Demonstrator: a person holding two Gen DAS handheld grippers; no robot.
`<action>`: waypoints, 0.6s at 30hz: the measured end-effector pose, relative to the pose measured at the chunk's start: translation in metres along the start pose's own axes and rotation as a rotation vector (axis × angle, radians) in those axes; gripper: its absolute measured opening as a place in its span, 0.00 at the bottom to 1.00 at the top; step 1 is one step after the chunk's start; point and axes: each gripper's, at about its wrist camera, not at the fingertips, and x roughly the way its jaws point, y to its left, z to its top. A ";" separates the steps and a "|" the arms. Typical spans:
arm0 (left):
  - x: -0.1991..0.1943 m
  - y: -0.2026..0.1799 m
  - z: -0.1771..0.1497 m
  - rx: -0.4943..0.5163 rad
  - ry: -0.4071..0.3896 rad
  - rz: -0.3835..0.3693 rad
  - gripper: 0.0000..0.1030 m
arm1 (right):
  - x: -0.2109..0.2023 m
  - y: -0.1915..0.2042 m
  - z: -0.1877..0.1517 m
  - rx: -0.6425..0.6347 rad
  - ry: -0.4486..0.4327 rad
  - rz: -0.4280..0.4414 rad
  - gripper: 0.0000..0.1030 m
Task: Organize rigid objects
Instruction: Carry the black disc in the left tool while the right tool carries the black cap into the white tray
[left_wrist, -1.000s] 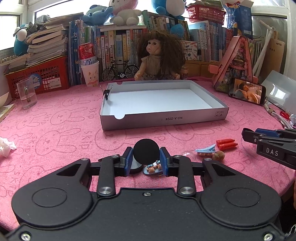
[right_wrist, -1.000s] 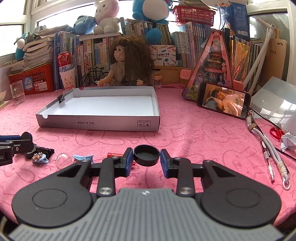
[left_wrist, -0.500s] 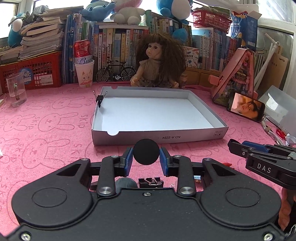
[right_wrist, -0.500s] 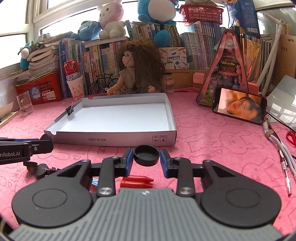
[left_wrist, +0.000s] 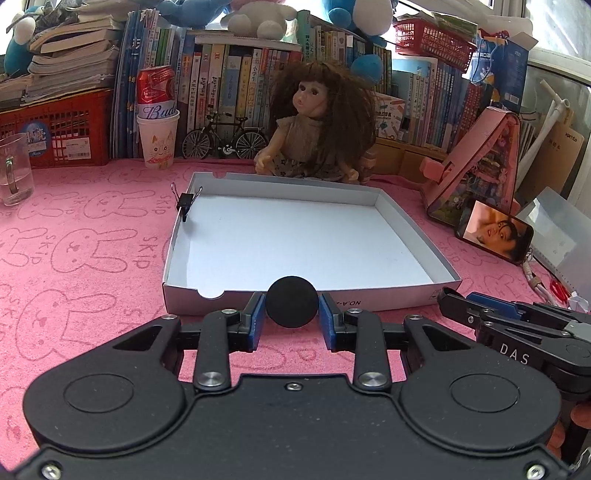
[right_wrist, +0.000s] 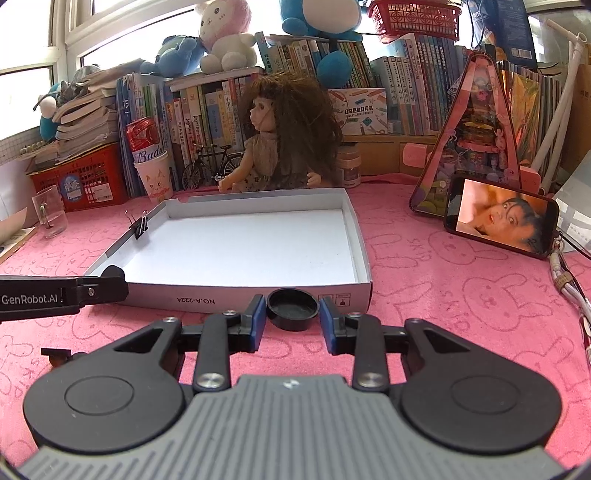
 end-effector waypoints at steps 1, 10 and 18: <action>0.002 0.001 0.002 -0.002 0.000 -0.004 0.29 | 0.002 0.000 0.003 0.001 -0.002 0.002 0.36; 0.042 0.007 0.031 -0.032 0.031 -0.010 0.29 | 0.037 0.000 0.032 0.019 0.018 0.015 0.36; 0.084 0.014 0.055 -0.049 0.092 0.013 0.29 | 0.072 -0.008 0.051 0.051 0.075 0.021 0.36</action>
